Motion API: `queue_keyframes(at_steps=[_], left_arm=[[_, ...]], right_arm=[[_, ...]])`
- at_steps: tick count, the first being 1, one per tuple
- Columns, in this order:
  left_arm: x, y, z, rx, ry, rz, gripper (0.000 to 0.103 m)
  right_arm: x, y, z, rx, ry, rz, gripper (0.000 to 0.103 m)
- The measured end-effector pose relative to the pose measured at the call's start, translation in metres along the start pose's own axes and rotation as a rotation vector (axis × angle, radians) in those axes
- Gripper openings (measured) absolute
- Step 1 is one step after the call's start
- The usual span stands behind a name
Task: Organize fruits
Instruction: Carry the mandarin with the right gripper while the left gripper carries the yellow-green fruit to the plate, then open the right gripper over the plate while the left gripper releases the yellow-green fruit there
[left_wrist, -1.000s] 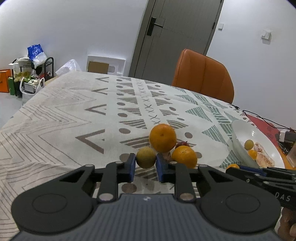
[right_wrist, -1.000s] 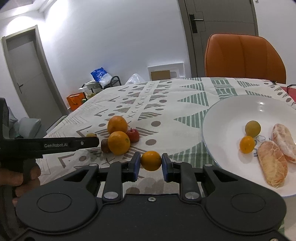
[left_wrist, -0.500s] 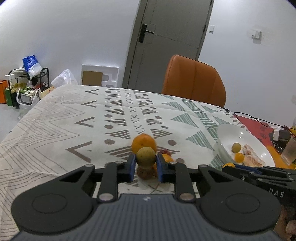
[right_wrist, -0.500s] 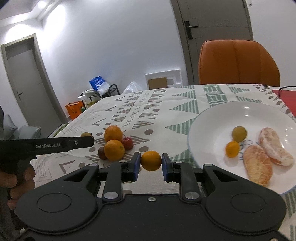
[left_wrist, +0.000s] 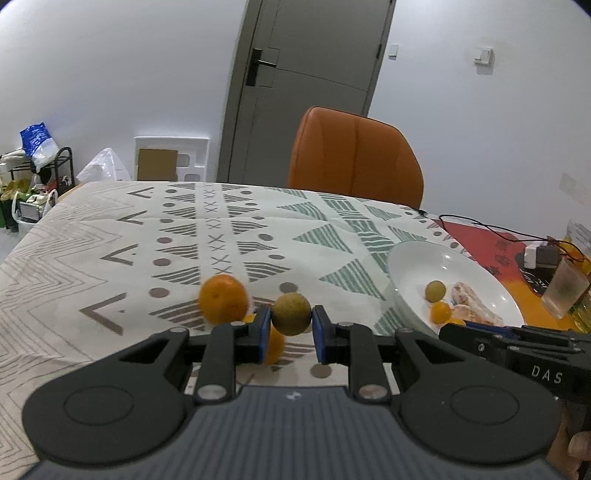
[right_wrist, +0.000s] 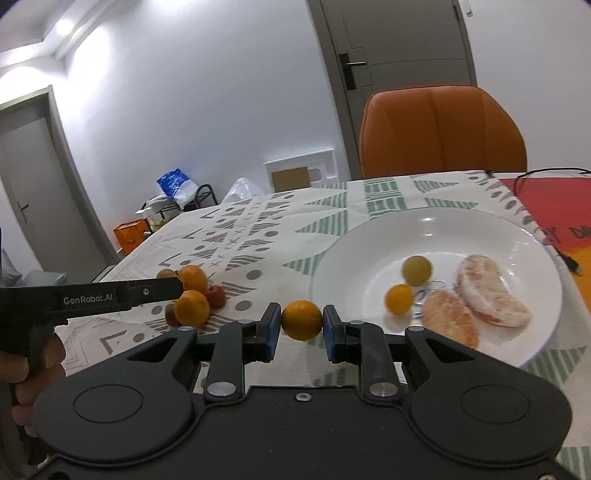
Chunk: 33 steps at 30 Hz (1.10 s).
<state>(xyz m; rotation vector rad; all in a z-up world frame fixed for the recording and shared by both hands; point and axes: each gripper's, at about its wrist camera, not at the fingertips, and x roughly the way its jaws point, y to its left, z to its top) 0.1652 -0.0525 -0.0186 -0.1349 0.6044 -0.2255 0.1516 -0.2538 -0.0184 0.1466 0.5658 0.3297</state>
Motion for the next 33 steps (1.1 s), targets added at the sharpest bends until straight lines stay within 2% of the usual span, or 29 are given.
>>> queue_keyframes(at_steps=[16, 22, 33], left_arm=[[0.011, -0.037, 0.0, 0.051, 0.012, -0.041, 0.022], [0.013, -0.05, 0.001, 0.07, 0.013, -0.059, 0.022], [0.017, -0.073, 0.001, 0.105, 0.018, -0.091, 0.022]], right_arm=[[-0.016, -0.033, -0.005, 0.062, -0.026, -0.053, 0.024], [-0.023, -0.044, -0.007, 0.085, -0.043, -0.079, 0.029], [-0.034, -0.057, -0.012, 0.111, -0.054, -0.091, 0.029]])
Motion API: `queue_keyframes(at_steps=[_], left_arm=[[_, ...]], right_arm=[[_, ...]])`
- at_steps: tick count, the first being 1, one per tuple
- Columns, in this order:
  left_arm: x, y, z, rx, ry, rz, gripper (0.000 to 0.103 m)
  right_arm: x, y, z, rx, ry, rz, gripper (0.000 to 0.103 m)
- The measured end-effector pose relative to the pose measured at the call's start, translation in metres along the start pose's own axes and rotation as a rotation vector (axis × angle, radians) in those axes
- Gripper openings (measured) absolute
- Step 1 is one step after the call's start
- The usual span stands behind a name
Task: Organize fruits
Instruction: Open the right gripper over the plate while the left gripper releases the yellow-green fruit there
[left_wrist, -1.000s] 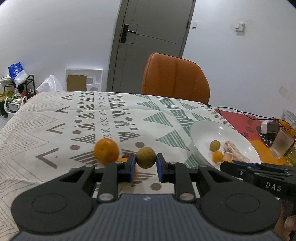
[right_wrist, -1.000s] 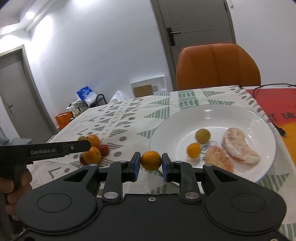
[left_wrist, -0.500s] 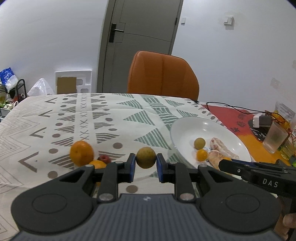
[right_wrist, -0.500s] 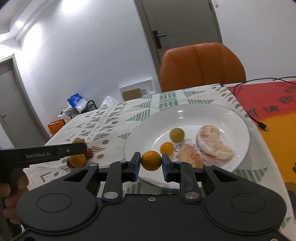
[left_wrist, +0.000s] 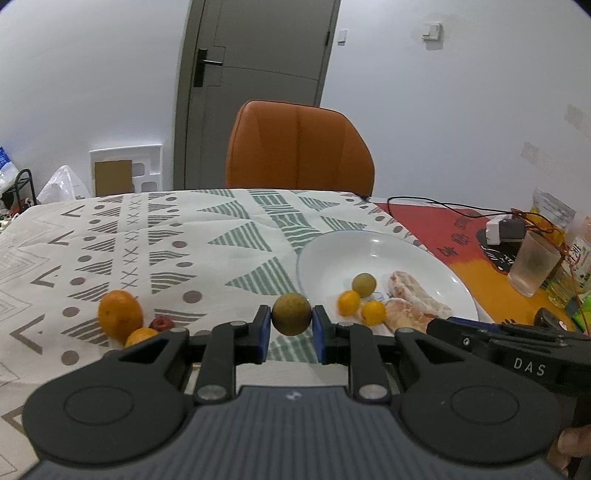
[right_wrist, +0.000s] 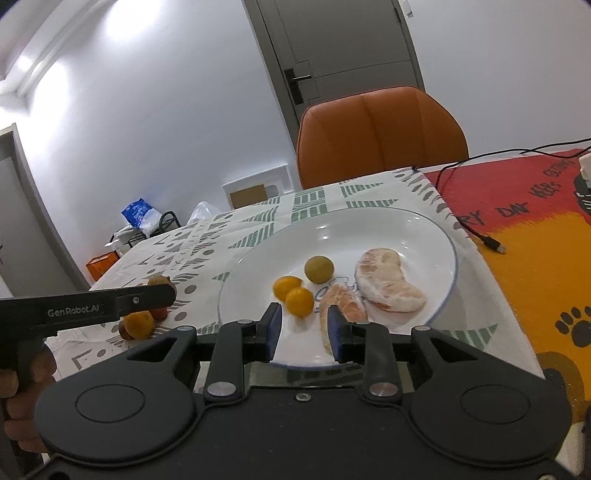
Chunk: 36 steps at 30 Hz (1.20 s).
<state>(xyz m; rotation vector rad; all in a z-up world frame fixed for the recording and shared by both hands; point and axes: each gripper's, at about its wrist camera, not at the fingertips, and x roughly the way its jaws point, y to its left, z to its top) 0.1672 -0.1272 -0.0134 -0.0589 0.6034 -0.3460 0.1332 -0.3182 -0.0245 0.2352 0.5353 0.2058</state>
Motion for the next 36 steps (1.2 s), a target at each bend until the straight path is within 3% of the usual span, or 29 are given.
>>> queue_keyframes(at_steps=[26, 33, 36], left_arm=[[0.015, -0.051, 0.012, 0.064, -0.013, -0.096, 0.023], [0.013, -0.04, 0.012, 0.042, -0.013, -0.055, 0.029], [0.012, -0.029, 0.011, 0.018, -0.008, -0.022, 0.039]], right_arm=[[-0.019, -0.017, 0.003, 0.028, -0.032, -0.036, 0.029], [-0.016, -0.015, 0.001, 0.029, -0.022, -0.027, 0.03], [-0.013, -0.012, 0.001, 0.028, -0.018, -0.019, 0.03]])
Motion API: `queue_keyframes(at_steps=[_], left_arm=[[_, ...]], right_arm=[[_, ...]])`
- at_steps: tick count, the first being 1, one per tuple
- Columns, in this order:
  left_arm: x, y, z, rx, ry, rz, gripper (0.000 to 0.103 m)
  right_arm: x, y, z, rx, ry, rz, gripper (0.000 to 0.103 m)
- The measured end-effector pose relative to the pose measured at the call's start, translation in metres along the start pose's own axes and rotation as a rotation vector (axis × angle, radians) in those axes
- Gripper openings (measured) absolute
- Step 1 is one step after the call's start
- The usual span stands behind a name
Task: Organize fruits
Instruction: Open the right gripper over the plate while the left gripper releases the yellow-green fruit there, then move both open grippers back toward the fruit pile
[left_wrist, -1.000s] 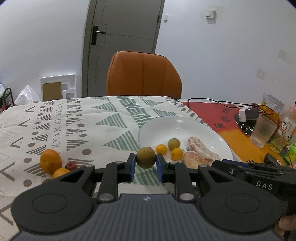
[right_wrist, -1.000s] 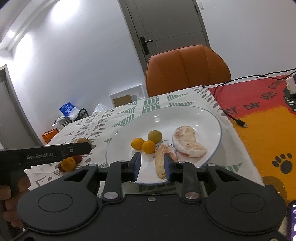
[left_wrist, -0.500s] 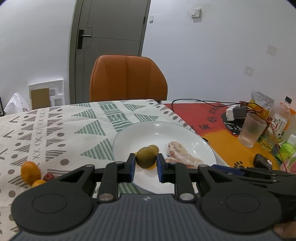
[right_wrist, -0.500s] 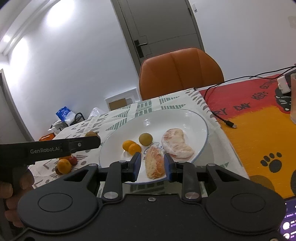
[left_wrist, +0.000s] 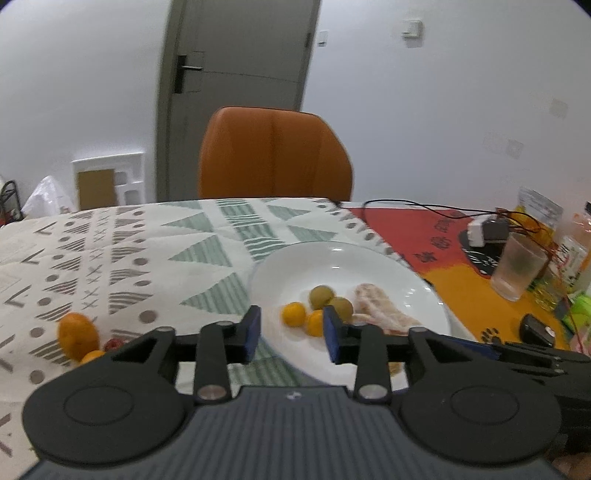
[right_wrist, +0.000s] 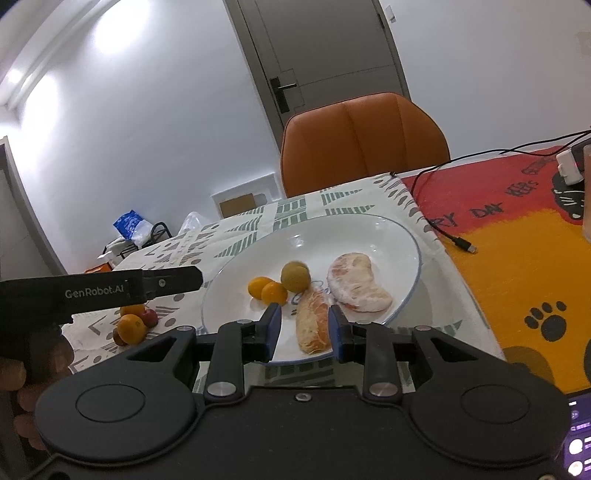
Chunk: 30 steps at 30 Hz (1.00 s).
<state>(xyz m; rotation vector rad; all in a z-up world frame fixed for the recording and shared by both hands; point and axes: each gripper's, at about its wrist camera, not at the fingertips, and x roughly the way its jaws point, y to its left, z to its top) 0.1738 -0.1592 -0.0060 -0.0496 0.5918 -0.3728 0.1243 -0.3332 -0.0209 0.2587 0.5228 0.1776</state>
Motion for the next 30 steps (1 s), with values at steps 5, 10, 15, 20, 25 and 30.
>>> queue_keyframes(at_steps=[5, 10, 15, 20, 25, 30], left_arm=[[-0.007, 0.014, -0.002, -0.017, -0.01, 0.034, 0.055], [-0.012, 0.026, -0.004, -0.027, -0.011, 0.065, 0.061], [-0.018, 0.039, -0.006, -0.043, -0.016, 0.098, 0.071], [-0.025, 0.051, -0.009, -0.05, -0.018, 0.131, 0.073], [-0.032, 0.064, -0.013, -0.061, -0.018, 0.157, 0.073], [-0.039, 0.077, -0.018, -0.069, -0.015, 0.187, 0.073]], right_arm=[[0.005, 0.009, -0.001, -0.009, 0.008, 0.015, 0.033], [0.009, 0.018, -0.002, -0.018, 0.014, 0.029, 0.034], [0.014, 0.026, -0.002, -0.027, 0.019, 0.041, 0.039], [0.019, 0.035, -0.002, -0.034, 0.025, 0.059, 0.041], [0.024, 0.044, -0.002, -0.045, 0.02, 0.072, 0.05], [0.03, 0.055, -0.003, -0.062, 0.023, 0.095, 0.062]])
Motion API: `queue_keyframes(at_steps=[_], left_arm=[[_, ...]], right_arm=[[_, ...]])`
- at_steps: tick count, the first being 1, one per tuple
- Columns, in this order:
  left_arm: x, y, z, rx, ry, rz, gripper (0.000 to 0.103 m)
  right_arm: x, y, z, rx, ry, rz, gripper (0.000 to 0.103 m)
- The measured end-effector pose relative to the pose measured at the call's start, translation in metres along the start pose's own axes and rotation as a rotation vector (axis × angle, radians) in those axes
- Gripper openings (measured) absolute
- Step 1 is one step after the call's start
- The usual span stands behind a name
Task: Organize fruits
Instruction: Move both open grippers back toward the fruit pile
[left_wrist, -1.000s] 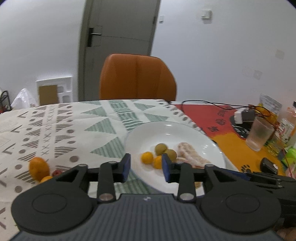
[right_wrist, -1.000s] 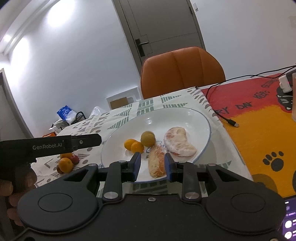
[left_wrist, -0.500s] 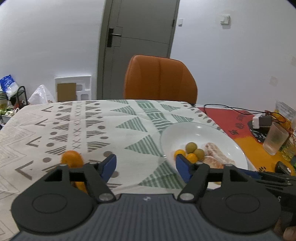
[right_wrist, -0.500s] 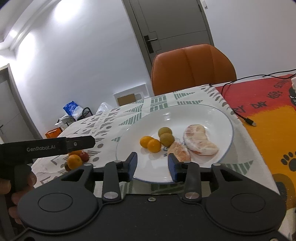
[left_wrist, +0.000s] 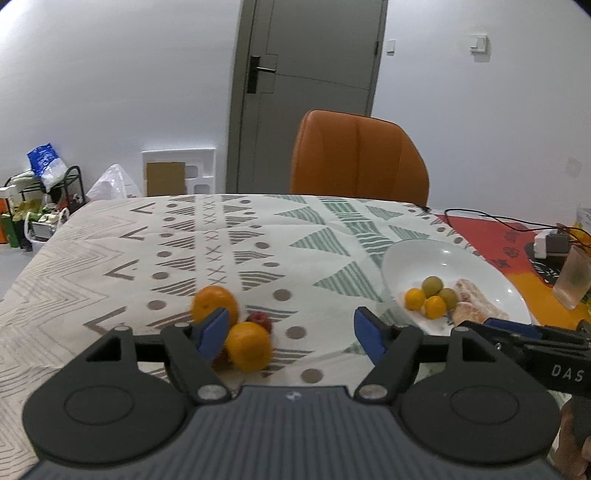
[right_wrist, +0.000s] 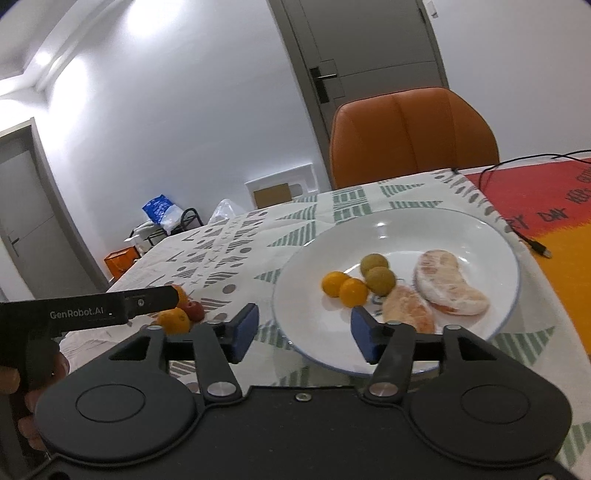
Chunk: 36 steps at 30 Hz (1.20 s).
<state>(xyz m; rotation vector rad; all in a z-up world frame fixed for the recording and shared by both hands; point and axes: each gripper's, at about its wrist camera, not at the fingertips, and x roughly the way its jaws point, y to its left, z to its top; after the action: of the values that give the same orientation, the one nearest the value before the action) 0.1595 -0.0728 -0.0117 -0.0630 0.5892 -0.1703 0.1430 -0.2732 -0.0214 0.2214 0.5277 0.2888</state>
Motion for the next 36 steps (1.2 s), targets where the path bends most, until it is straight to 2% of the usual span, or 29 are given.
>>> queue_keyframes(at_steps=[2, 5, 7, 10, 19, 27, 30, 36], left_arm=[[-0.001, 0.006, -0.001, -0.009, 0.004, 0.009, 0.073], [-0.001, 0.015, -0.003, -0.026, 0.011, 0.018, 0.075], [-0.002, 0.018, -0.004, -0.026, 0.007, 0.041, 0.082], [-0.003, 0.024, -0.006, -0.028, 0.004, 0.056, 0.085], [0.001, 0.034, -0.013, -0.029, 0.029, 0.043, 0.085], [0.001, 0.042, -0.016, -0.042, 0.017, 0.031, 0.084], [0.003, 0.046, -0.017, -0.053, 0.017, 0.032, 0.08], [0.007, 0.055, -0.018, -0.079, 0.03, 0.032, 0.057]], right_arm=[[0.002, 0.004, 0.0, -0.008, -0.003, 0.005, 0.077], [0.005, 0.01, 0.001, -0.015, -0.016, 0.019, 0.091], [0.006, 0.013, 0.002, -0.015, -0.024, 0.035, 0.097], [0.009, 0.018, 0.002, -0.021, -0.021, 0.047, 0.102], [0.02, 0.028, 0.002, -0.032, 0.012, 0.06, 0.103], [0.029, 0.036, 0.002, -0.052, 0.034, 0.083, 0.103], [0.031, 0.039, 0.002, -0.06, 0.036, 0.087, 0.103], [0.035, 0.045, 0.002, -0.073, 0.045, 0.086, 0.103]])
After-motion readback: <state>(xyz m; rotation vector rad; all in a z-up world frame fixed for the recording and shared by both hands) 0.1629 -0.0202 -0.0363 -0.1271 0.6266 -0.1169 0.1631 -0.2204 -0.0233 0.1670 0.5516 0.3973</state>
